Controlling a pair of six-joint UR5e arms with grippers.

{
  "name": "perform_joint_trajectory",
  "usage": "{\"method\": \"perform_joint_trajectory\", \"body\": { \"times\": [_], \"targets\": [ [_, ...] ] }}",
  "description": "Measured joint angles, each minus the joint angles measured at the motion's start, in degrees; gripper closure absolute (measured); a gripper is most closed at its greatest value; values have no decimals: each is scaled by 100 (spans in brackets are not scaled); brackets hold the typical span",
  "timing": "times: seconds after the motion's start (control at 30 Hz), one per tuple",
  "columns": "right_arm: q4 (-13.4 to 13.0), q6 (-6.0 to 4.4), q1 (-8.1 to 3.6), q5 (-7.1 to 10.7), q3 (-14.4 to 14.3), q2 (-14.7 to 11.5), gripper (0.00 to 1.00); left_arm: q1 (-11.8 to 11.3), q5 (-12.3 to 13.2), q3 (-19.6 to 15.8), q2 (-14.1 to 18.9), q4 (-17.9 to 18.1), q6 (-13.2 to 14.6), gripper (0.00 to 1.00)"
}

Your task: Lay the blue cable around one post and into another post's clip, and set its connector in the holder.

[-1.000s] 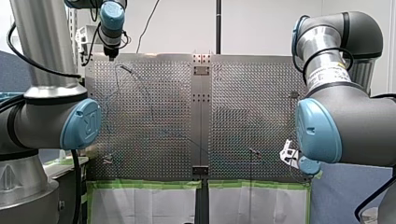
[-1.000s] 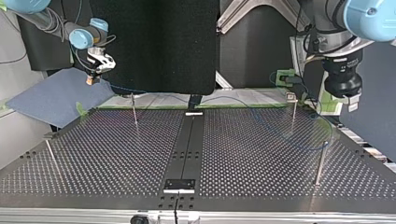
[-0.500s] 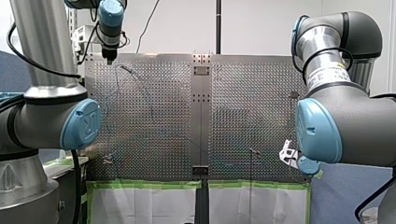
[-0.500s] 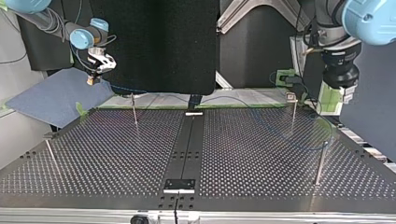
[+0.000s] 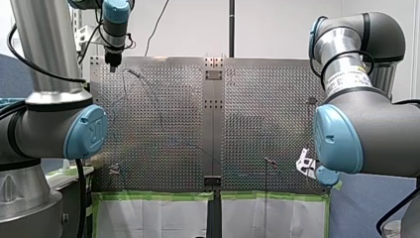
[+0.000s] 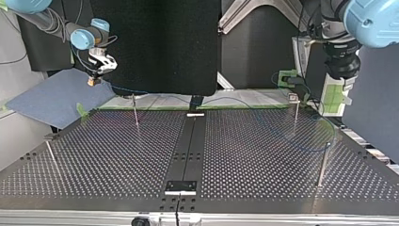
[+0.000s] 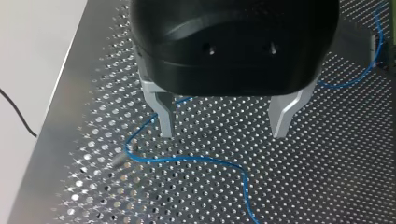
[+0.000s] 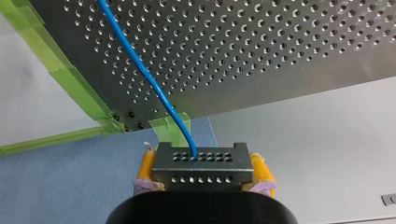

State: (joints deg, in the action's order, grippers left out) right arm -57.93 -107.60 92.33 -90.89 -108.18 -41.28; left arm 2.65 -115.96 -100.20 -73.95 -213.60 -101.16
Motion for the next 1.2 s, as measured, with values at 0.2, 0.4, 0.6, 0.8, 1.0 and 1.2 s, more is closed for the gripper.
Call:
{"method": "perform_joint_trajectory", "body": {
  "times": [0.2, 0.4, 0.6, 0.8, 1.0, 1.2],
  "targets": [
    [0, 0, 0, 0, -2, 0, 100, 0, -1, -2, 5, -309, 0, 0],
    [0, 0, 7, 0, -1, 0, 100, 0, -4, -3, 7, -621, -2, 0],
    [0, 0, 9, 0, -2, 1, 100, 0, -47, -4, 8, -823, -4, 0],
    [0, 0, 9, 0, -5, 1, 100, -1, -234, -2, 15, -849, -3, 0],
    [0, 6, 9, 0, -5, 1, 100, -1, -505, -2, 19, -851, 9, 0],
    [0, 9, 9, 2, -2, 1, 100, -2, -661, -2, 20, -851, 20, 0]
  ]
}}
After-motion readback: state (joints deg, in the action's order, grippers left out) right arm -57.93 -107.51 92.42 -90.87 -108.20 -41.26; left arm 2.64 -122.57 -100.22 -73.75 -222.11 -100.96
